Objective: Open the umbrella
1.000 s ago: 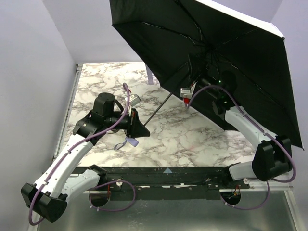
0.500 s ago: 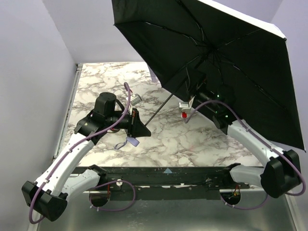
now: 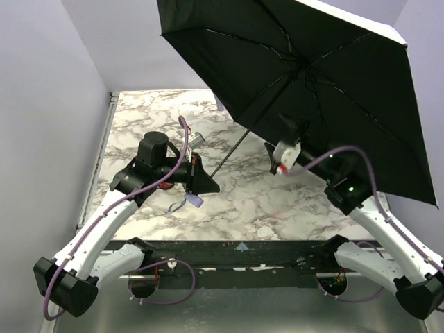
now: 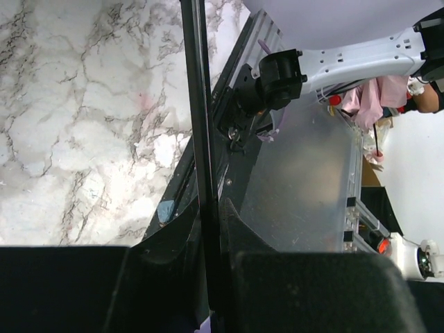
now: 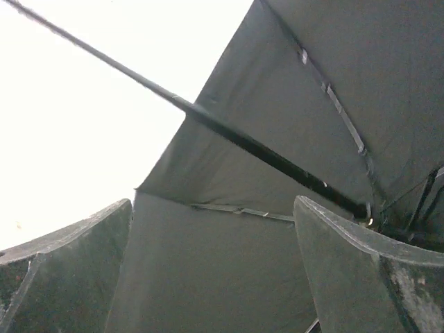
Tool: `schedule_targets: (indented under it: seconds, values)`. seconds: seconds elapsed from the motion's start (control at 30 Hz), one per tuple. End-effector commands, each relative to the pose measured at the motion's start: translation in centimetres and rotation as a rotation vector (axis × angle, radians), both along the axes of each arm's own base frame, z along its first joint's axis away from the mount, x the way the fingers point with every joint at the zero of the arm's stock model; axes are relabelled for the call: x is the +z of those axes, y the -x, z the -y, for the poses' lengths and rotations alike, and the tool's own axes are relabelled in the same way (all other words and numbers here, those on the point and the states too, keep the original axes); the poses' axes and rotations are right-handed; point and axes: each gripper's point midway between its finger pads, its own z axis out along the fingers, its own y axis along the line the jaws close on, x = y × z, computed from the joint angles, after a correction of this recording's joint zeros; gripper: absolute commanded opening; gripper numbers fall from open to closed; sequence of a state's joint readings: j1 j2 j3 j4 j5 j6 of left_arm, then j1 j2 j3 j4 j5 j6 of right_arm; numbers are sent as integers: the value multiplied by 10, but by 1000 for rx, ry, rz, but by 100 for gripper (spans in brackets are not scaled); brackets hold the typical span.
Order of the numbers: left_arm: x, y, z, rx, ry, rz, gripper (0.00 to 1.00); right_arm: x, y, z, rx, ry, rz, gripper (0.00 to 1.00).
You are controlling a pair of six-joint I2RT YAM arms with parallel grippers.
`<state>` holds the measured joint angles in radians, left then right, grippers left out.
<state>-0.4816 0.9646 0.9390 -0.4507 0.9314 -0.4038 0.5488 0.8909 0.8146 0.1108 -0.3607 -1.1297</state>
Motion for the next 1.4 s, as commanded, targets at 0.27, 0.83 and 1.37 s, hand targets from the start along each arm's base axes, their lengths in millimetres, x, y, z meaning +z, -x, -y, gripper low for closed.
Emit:
schedule_targets:
  seconds: [0.27, 0.83, 1.37]
  values:
    - [17, -11, 7, -33, 72, 174, 0, 28, 4, -20, -148, -913, -1097, 94]
    - [11, -14, 9, -35, 59, 189, 0, 36, -67, -37, -293, -1464, -1335, 49]
    - [34, -20, -1, -26, 3, 323, 99, 100, -77, 13, -414, -1553, -1064, 0]
